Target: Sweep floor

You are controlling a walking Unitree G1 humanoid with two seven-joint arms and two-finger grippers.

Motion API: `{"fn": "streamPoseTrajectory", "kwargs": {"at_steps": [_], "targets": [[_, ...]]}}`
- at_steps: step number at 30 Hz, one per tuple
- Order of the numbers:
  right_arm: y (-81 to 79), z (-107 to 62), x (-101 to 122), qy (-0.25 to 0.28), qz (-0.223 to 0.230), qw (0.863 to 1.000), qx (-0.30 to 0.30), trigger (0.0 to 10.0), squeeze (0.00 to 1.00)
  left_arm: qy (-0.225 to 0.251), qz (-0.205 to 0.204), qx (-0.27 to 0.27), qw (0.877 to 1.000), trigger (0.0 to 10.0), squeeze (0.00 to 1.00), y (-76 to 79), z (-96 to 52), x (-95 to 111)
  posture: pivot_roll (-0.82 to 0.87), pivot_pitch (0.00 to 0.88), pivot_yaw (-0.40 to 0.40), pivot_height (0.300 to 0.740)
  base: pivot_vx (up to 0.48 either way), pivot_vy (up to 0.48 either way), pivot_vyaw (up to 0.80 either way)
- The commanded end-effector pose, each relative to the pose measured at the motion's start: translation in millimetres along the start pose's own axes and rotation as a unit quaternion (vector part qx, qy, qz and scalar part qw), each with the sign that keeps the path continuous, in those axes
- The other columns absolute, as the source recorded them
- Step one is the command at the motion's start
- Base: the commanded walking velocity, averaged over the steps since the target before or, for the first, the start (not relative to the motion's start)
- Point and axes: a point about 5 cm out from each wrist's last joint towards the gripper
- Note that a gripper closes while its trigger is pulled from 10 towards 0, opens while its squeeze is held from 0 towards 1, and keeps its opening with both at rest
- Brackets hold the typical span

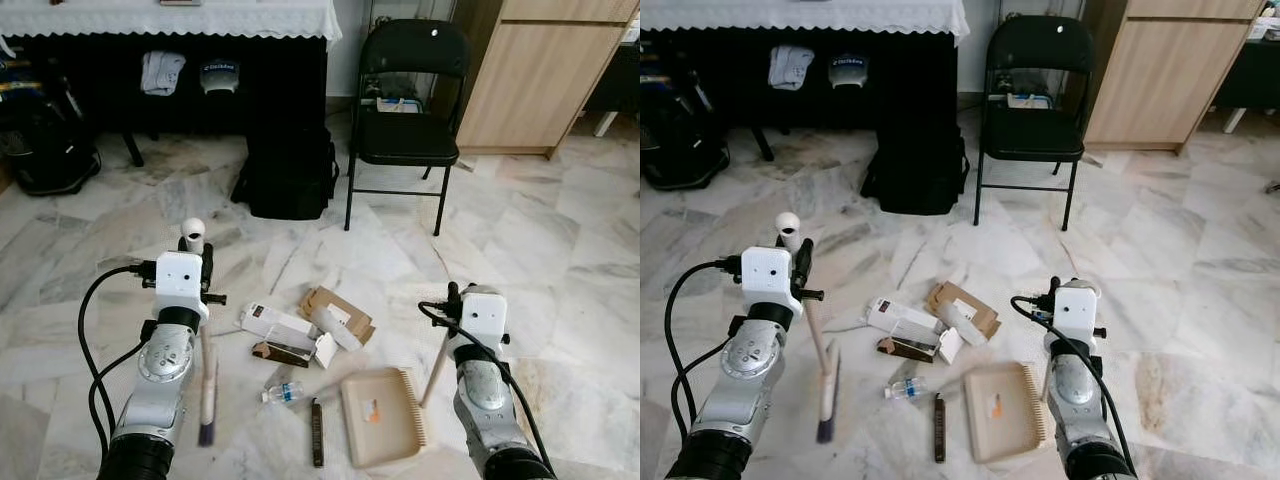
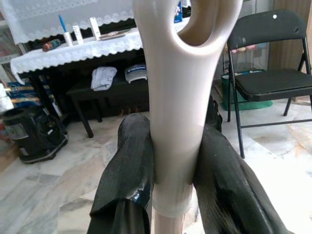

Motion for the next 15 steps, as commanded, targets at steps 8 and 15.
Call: {"fn": "streamPoseTrajectory", "kwargs": {"at_steps": [8,15], "targets": [[-7.0,4.2,6.6,0.018,0.025,0.999,0.017,10.0,0.00,-0.003,0.020,0.005,1.000,10.0,0.00,-11.0,-1.6,-1.4,0.10,0.080,0.008,0.740,0.000,0.000,0.00],[-10.1,1.9,0.2,0.003,0.027,0.999,0.021,10.0,0.00,-0.017,0.026,-0.003,1.000,10.0,0.00,-12.9,-4.7,-4.8,0.12,0.095,0.016,0.740,0.000,0.000,0.00]]}}
Point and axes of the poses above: a point about 5 cm out from each wrist's last joint towards the gripper, its own z axis pointing out of the wrist towards the gripper, its own x axis along the axis of the wrist's last joint, y = z × x, and after that the axes turned 1 degree about z, right-handed
